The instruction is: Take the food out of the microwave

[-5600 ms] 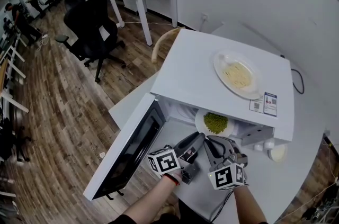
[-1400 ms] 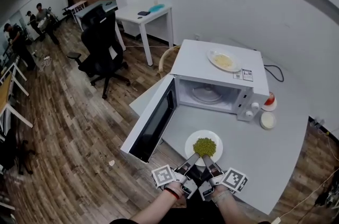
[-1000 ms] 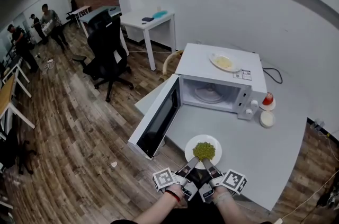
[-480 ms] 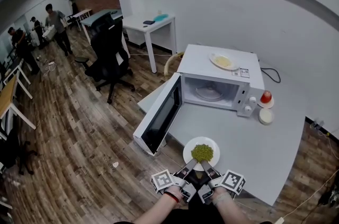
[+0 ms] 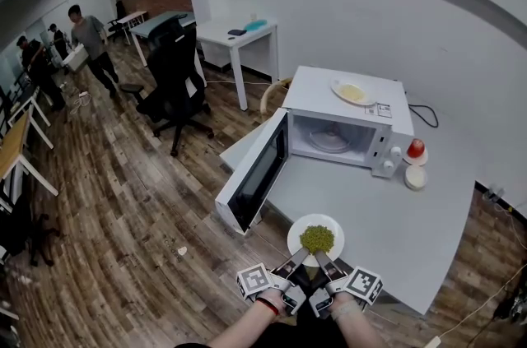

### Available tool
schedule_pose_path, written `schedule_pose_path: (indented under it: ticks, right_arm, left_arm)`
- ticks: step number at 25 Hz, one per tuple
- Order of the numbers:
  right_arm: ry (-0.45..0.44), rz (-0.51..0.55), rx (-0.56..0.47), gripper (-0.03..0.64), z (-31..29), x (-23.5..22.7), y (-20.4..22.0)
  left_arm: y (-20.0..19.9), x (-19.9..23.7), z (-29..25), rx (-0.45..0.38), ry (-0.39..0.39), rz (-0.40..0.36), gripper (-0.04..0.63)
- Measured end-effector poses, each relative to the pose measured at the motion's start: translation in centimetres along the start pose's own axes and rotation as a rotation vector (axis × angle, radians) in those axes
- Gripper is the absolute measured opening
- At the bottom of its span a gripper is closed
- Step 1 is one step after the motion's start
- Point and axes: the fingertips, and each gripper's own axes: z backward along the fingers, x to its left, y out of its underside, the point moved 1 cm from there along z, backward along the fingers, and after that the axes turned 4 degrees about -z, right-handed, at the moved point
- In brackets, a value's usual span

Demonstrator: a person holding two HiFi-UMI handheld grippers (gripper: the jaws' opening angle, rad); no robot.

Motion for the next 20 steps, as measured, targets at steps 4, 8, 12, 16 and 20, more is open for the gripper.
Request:
schedule_pose_path:
  ticks: [4,8,12,16,20]
  right_arm:
    - [0.008,0.005,-0.003,0.094,0.39,0.02,0.03]
    - [0.007,0.016,-0.003,0.094,0.65,-0.11,-0.31]
    - [-0.010,0.025,0.005,0.094,0.51,-0.02,-0.48]
    - [0.005,0.003,0.018,0.094,0.62,-0.08,-0.25]
    - [-0.001,-0.017,0.034,0.094,0.97,0.35,0.13]
  left_arm:
    - [0.27,0.03,0.13,0.007,-0.004,-0.002,0.046]
    - [0.42,0.51,0.14,0.018,-0.026,-0.028,0.046]
    - [0.47,0.27,-0.02,0.009,-0.018,-0.021,0.046]
    - [0.60,-0.09,0.03,-0.009,-0.012,-0.007,0.046]
    - [0.78,0.41,0.69,-0.017,-0.039,-0.037,0.046]
